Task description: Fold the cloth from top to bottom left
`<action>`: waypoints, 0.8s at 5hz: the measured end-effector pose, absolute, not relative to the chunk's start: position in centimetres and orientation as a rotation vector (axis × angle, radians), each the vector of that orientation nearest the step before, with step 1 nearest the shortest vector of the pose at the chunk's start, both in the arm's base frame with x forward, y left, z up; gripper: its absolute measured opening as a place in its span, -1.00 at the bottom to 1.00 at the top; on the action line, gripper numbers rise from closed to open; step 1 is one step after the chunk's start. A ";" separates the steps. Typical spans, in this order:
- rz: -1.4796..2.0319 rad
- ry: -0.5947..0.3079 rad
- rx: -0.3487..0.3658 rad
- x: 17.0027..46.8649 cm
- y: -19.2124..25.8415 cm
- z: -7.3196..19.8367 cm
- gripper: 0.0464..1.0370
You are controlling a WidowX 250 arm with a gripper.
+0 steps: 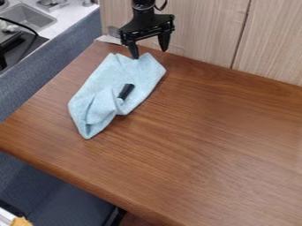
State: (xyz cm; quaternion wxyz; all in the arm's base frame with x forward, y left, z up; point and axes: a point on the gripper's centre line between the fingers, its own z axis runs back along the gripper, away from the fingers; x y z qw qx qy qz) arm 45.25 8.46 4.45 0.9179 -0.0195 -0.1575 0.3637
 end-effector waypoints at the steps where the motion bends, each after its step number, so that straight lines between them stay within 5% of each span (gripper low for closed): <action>1: 0.739 -0.291 -0.030 45.9 8.4 3.6 0.82; 3: 0.728 -0.226 0.045 44.6 7.9 2.1 -0.35; 4: 0.718 -0.214 0.048 44.4 7.8 2.1 -0.78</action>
